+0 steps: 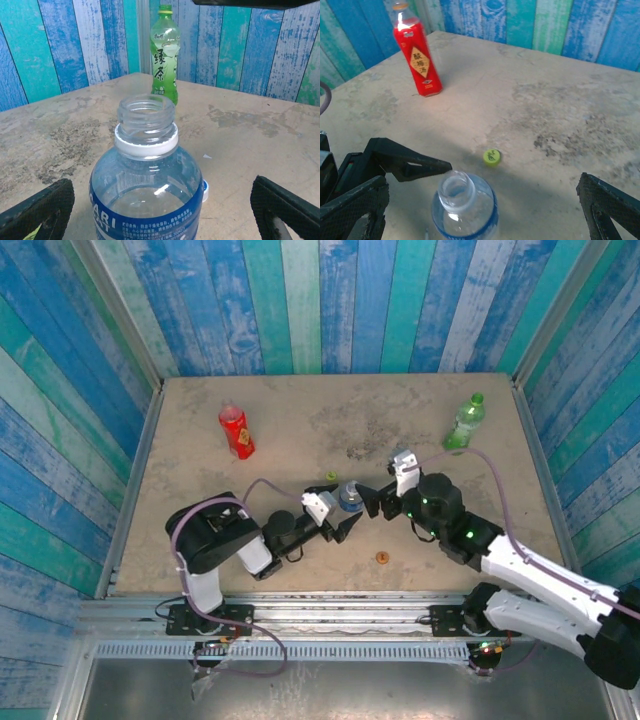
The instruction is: Screw on the bottle caps
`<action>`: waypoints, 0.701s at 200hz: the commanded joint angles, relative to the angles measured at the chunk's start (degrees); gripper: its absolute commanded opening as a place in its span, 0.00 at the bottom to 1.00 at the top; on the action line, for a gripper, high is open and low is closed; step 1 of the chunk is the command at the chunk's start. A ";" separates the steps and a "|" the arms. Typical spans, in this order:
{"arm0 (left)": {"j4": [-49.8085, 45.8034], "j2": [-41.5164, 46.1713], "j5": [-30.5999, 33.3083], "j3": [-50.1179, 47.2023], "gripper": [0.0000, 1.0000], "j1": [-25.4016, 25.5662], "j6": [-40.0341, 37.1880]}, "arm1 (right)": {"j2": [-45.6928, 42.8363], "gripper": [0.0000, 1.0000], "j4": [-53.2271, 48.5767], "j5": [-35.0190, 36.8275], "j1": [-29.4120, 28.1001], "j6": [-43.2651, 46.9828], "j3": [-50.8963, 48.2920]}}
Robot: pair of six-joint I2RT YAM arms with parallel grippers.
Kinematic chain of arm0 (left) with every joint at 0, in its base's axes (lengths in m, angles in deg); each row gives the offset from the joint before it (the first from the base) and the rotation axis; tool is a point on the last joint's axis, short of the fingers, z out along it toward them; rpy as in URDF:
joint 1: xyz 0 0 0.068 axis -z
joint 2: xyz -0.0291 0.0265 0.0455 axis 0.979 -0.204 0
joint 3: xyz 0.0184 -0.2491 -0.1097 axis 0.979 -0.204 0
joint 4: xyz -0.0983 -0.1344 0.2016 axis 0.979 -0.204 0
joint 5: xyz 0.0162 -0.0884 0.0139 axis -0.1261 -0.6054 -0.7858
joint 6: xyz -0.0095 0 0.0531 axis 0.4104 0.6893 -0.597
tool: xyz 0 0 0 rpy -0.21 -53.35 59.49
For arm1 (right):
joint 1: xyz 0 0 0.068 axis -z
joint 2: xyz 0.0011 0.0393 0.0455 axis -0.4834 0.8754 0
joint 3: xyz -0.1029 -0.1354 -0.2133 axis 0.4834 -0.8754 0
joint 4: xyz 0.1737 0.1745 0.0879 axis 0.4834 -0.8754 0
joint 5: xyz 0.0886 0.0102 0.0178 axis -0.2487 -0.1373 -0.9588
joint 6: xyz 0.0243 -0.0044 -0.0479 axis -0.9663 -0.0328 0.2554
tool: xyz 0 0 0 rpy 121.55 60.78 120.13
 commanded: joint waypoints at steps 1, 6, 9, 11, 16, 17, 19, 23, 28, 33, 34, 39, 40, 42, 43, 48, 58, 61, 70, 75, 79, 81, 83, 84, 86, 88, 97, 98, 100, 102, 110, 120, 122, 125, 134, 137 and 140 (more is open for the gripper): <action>4.71 -3.91 0.27 2.07 0.95 0.17 -1.42 | -2.83 1.00 -3.34 3.88 0.72 -3.56 -2.65; 4.49 -4.51 -0.04 2.41 0.97 0.17 -1.42 | -3.46 1.00 -3.39 4.18 0.84 -3.82 -2.94; 4.53 -4.80 -0.15 2.52 0.97 0.17 -1.35 | -3.80 1.00 -3.39 4.46 0.93 -3.98 -3.09; 4.54 -5.00 -0.19 2.67 0.97 0.17 -1.34 | -3.92 1.00 -3.42 4.60 0.94 -4.12 -3.25; 4.95 -5.54 -0.36 2.93 0.99 0.17 -1.17 | -4.33 1.00 -3.52 4.99 1.09 -4.35 -3.40; 5.06 -5.54 -0.31 2.95 0.99 0.17 -1.12 | -4.44 1.00 -3.47 4.99 1.15 -4.41 -3.45; 5.22 -5.78 -0.29 3.04 0.99 0.17 -1.08 | -4.52 1.00 -3.53 5.06 1.17 -4.45 -3.54; 5.78 -6.19 -0.30 3.28 1.00 0.17 -0.88 | -4.71 1.00 -3.48 5.08 1.26 -4.54 -3.66; 6.45 -6.72 -0.44 3.54 0.99 0.17 -0.89 | -4.93 1.00 -3.43 5.16 1.29 -4.68 -3.77; 6.88 -7.40 -0.53 3.91 0.98 0.17 -0.97 | -5.03 1.00 -3.50 5.15 1.37 -4.70 -3.81; 6.90 -7.48 -0.54 3.93 0.98 0.21 -0.98 | -5.05 1.00 -3.55 5.16 1.37 -4.71 -3.79; 7.17 -8.02 -0.55 4.31 0.97 0.18 -0.91 | -5.15 1.00 -3.77 5.09 1.38 -4.81 -3.77; 7.18 -8.09 -0.55 4.39 0.97 0.17 -0.90 | -5.16 1.00 -3.82 5.18 1.38 -4.85 -3.77; 7.25 -8.24 -0.55 4.50 0.96 0.17 -0.94 | -5.12 1.00 -3.84 5.17 1.42 -4.88 -3.77; 7.26 -8.34 -0.55 4.57 0.96 0.17 -0.96 | -5.18 1.00 -3.90 5.22 1.40 -4.89 -3.77; 7.28 -8.78 -0.40 4.79 0.94 0.17 -0.86 | -5.21 1.00 -3.91 5.13 1.42 -5.02 -3.77; 7.60 -9.21 0.33 4.91 0.91 0.18 -0.40 | -5.34 1.00 -4.21 5.10 1.49 -4.99 -3.77; 7.71 -9.40 0.53 4.94 0.91 0.17 -0.28 | -5.38 1.00 -4.26 5.13 1.41 -5.03 -3.77; 8.13 -9.74 0.91 4.85 0.88 0.17 -0.19 | -5.53 1.00 -4.31 5.17 1.53 -5.02 -3.90; 8.40 -9.94 1.02 4.87 0.87 0.17 -0.15 | -5.72 1.00 -4.34 5.18 1.49 -5.07 -4.01; 8.60 -10.07 1.15 4.91 0.85 0.20 -0.11 | -5.82 1.00 -4.32 5.17 1.52 -5.07 -4.08; 8.62 -10.14 1.24 4.94 0.84 0.18 -0.10 | -5.87 1.00 -4.31 5.17 1.55 -5.07 -4.12; 8.69 -10.18 1.28 4.88 0.83 0.17 -0.06 | -5.87 1.00 -4.31 5.26 1.55 -5.07 -4.23; 8.68 -10.23 1.29 4.90 0.82 0.17 -0.04 | -5.87 1.00 -4.31 5.26 1.56 -5.07 -4.22; 8.72 -10.31 1.34 4.91 0.80 0.17 0.00 | -5.91 1.00 -4.31 5.26 1.56 -5.07 -4.22; 8.69 -10.31 1.37 4.91 0.79 0.21 -0.01 | -5.94 1.00 -4.31 5.30 1.49 -5.07 -4.30; 8.83 -10.56 1.55 5.12 0.75 0.17 0.22 | -6.17 1.00 -4.22 5.40 1.54 -5.07 -4.45; 8.84 -10.55 1.56 5.15 0.75 0.17 0.24 | -6.15 1.00 -4.22 5.37 1.55 -5.07 -4.47; 8.90 -10.63 1.56 5.15 0.75 0.17 0.24 | -6.13 1.00 -4.22 5.35 1.55 -5.07 -4.47; 8.91 -10.72 1.56 5.13 0.75 0.17 0.29 | -6.15 1.00 -4.22 5.35 1.56 -5.12 -4.48; 9.03 -10.80 1.39 5.24 0.74 0.17 0.33 | -6.13 1.00 -4.22 5.34 1.54 -5.08 -4.61; 8.94 -10.81 1.22 5.36 0.73 0.17 0.60 | -6.08 1.00 -4.40 5.10 1.47 -5.23 -4.73; 8.90 -10.81 1.19 5.42 0.73 0.21 0.60 | -6.06 1.00 -4.40 5.09 1.51 -5.28 -4.74; 8.84 -10.84 1.16 5.55 0.73 0.17 0.67 | -5.97 1.00 -4.40 5.08 1.54 -5.40 -4.82; 8.78 -11.03 0.98 5.69 0.75 0.17 0.77 | -5.81 1.00 -4.31 5.13 1.48 -5.56 -4.94; 8.79 -11.07 0.76 5.79 0.76 0.17 0.73 | -5.73 1.00 -4.31 5.09 1.55 -5.60 -4.93; 8.73 -11.14 0.58 5.90 0.78 0.17 0.65 | -5.72 1.00 -4.31 5.11 1.51 -5.60 -4.97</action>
